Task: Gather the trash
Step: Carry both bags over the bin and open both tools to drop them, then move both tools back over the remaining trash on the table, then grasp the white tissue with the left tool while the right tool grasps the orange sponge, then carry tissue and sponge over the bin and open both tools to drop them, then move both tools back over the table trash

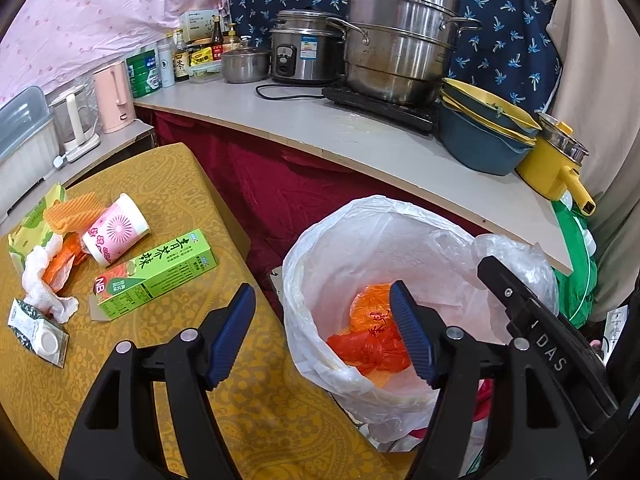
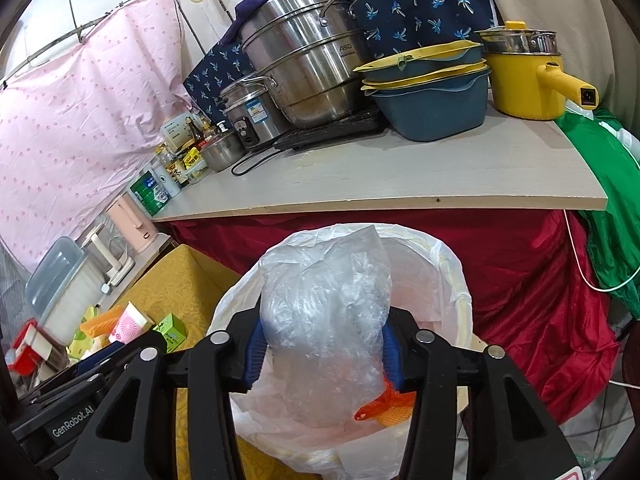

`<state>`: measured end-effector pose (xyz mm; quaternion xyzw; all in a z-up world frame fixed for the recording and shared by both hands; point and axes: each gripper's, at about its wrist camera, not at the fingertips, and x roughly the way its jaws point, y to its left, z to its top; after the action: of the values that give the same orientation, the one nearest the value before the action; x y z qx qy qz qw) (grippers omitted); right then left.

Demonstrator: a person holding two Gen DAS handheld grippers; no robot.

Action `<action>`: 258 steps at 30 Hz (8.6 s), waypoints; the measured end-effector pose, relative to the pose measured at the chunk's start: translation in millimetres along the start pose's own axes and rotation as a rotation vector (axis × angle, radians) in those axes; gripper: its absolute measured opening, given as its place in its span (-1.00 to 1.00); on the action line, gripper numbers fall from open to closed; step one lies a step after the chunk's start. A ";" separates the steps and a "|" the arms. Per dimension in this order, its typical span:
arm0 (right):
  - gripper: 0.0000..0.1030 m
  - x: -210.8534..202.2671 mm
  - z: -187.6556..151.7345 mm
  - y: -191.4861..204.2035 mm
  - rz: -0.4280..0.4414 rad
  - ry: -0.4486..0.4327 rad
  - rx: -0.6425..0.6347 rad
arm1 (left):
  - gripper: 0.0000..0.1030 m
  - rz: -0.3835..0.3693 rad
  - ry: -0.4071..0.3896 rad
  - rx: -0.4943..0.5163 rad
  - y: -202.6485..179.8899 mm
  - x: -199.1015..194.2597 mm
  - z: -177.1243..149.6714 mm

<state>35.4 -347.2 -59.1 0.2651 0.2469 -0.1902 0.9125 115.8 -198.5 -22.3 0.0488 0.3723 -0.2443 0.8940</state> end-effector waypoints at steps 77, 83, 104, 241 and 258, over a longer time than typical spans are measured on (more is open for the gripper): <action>0.22 73.8 -89.5 308.2 0.350 0.229 -0.373 | 0.63 0.339 0.043 -0.540 335.0 -29.7 -39.6; 0.23 97.3 -89.7 329.1 0.357 0.242 -0.394 | 0.62 0.312 0.069 -0.472 342.4 3.5 -27.9; -0.39 159.3 -111.2 375.2 0.384 0.332 -0.457 | -0.81 0.199 0.041 -0.485 360.5 -14.4 -41.5; -0.04 -17.0 -72.0 176.9 0.300 0.191 -0.181 | 0.55 0.289 0.031 -0.498 237.3 -76.3 -67.1; -0.04 72.5 -101.1 334.8 0.406 0.289 -0.399 | 0.55 0.338 0.033 -0.435 330.2 -69.3 -57.9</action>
<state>218.4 -41.0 -43.1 0.1489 0.3483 0.0876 0.9213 193.0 134.0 -47.4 -0.0788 0.4172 -0.0050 0.9054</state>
